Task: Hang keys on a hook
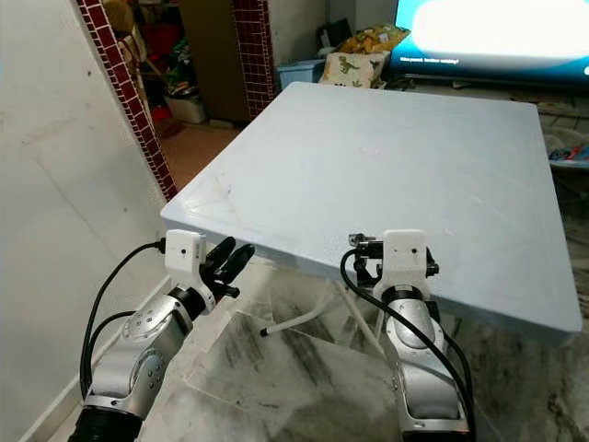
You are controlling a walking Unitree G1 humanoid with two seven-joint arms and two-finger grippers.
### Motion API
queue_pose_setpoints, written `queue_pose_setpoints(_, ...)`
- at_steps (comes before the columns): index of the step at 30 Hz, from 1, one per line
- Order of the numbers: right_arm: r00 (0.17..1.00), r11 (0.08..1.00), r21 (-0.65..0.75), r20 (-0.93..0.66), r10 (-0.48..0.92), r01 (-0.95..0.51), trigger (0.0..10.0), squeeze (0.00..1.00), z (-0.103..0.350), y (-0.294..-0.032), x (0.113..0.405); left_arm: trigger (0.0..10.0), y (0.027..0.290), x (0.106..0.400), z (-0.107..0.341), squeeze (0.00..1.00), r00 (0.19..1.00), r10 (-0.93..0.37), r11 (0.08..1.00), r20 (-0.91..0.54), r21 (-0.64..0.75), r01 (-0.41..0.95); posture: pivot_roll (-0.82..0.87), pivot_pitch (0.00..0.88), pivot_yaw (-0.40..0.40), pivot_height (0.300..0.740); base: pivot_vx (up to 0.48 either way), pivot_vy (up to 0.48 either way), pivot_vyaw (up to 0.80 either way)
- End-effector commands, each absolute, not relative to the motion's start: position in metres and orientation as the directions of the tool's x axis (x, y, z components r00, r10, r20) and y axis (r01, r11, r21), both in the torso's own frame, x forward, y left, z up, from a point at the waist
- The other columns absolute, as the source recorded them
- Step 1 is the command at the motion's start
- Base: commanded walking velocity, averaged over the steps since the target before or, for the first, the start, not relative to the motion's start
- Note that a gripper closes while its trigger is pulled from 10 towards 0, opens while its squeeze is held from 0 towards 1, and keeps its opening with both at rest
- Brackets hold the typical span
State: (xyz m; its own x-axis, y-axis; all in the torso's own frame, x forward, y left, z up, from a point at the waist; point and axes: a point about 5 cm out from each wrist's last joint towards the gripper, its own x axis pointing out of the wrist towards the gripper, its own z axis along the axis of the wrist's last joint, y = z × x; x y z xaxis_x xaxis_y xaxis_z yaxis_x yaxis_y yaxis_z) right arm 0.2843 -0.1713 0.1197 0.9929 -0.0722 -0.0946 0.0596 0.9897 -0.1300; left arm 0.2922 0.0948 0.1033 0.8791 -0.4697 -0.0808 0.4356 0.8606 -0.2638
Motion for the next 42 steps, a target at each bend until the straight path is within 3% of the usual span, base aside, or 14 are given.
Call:
queue_pose_setpoints(1, 0.994, 0.993, -0.112, -0.098, -0.041, 0.030, 10.0, 0.00, 0.121, -0.165, 0.284, 10.0, 0.098, 0.293, 0.103, 0.00, 0.884, -0.457, 0.870, -0.096, -0.255, 0.422, -0.12, 0.000, 0.106, 0.740, 0.000, 0.000, 0.00)
queue_pose_setpoints(7, 0.992, 0.997, -0.074, -0.127, -0.022, 0.012, 10.0, 0.00, 0.117, -0.158, 0.286, 10.0, 0.100, 0.291, 0.094, 0.00, 0.870, -0.474, 0.865, -0.139, -0.259, 0.430, -0.11, 0.000, 0.112, 0.740, 0.000, 0.000, 0.00)
queue_pose_setpoints(12, 0.986, 0.995, -0.100, -0.164, -0.005, -0.011, 10.0, 0.00, 0.113, -0.156, 0.294, 10.0, 0.095, 0.285, 0.087, 0.00, 0.798, -0.575, 0.809, -0.181, -0.272, 0.521, -0.10, 0.000, 0.112, 0.740, 0.000, 0.000, 0.00)
queue_pose_setpoints(18, 0.984, 0.990, -0.139, -0.178, -0.004, -0.021, 10.0, 0.00, 0.116, -0.161, 0.306, 10.0, 0.097, 0.287, 0.089, 0.00, 0.809, -0.560, 0.820, -0.179, -0.255, 0.512, -0.09, 0.000, 0.104, 0.740, 0.000, 0.000, 0.00)
queue_pose_setpoints(27, 0.978, 0.985, -0.164, -0.205, 0.026, -0.061, 10.0, 0.00, 0.113, -0.162, 0.304, 10.0, 0.092, 0.285, 0.087, 0.00, 0.833, -0.529, 0.837, -0.162, -0.263, 0.480, -0.11, 0.000, 0.017, 0.740, 0.000, 0.000, 0.00)
queue_pose_setpoints(28, 0.974, 0.982, -0.173, -0.222, 0.033, -0.073, 10.0, 0.00, 0.111, -0.162, 0.303, 10.0, 0.090, 0.286, 0.087, 0.00, 0.834, -0.529, 0.840, -0.158, -0.238, 0.487, -0.10, 0.000, -0.038, 0.740, 0.000, 0.000, 0.00)
queue_pose_setpoints(33, 0.961, 0.964, -0.218, -0.261, 0.095, -0.155, 10.0, 0.00, 0.105, -0.152, 0.304, 10.0, 0.088, 0.293, 0.092, 0.00, 0.840, -0.527, 0.844, -0.133, -0.200, 0.498, -0.11, 0.000, -0.104, 0.740, 0.000, 0.000, 0.00)
queue_pose_setpoints(36, 0.958, 0.962, -0.216, -0.266, 0.107, -0.167, 10.0, 0.00, 0.105, -0.149, 0.306, 10.0, 0.090, 0.294, 0.093, 0.00, 0.846, -0.519, 0.848, -0.127, -0.199, 0.490, -0.11, 0.000, -0.104, 0.740, 0.000, 0.000, 0.00)
queue_pose_setpoints(42, 0.964, 0.971, -0.187, -0.244, 0.102, -0.150, 10.0, 0.00, 0.103, -0.141, 0.316, 10.0, 0.093, 0.295, 0.093, 0.00, 0.848, -0.515, 0.850, -0.127, -0.209, 0.484, -0.09, 0.000, -0.014, 0.740, 0.000, 0.000, 0.00)
